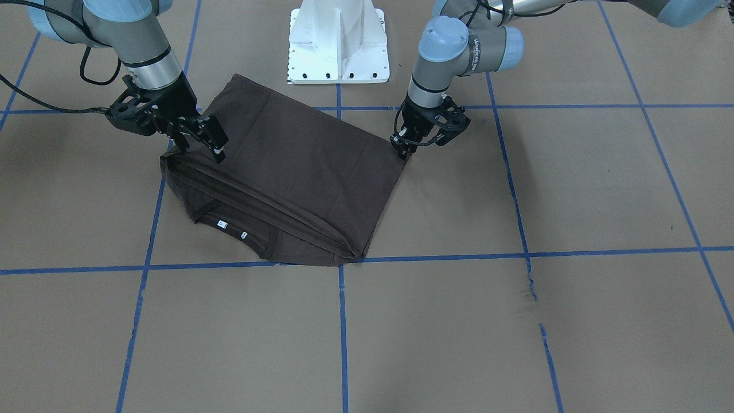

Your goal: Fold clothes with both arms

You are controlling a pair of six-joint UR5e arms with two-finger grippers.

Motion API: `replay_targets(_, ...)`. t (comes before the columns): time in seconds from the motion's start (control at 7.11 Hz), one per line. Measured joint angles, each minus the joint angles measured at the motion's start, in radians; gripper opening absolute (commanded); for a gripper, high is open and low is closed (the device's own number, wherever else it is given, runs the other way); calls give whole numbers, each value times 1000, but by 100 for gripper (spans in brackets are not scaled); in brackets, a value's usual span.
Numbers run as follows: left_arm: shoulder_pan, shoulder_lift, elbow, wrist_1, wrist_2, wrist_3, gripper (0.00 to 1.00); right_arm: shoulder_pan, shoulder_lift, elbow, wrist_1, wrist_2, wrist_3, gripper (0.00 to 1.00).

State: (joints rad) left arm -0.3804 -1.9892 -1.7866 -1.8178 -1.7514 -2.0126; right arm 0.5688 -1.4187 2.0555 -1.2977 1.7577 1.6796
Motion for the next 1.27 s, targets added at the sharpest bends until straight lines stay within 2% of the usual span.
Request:
replay_targets(0.14,0,1,1,0,1,0,37,0,0,0,0,0,0,100)
replay_targets(0.28,1,2,2,0,1,0,16,0,0,0,0,0,0,100)
replay_targets(0.42,1,1,3,0,1,-1,0,0,0,0,0,0,0,100)
replay_targets(0.84,1,-3,-2,2,1,-1,0,-1,1,-2,0,0,0,100)
replay_targets(1.27,-33,-6,-56,95,3,94,0,-1,1,-4,0,-1,0,100)
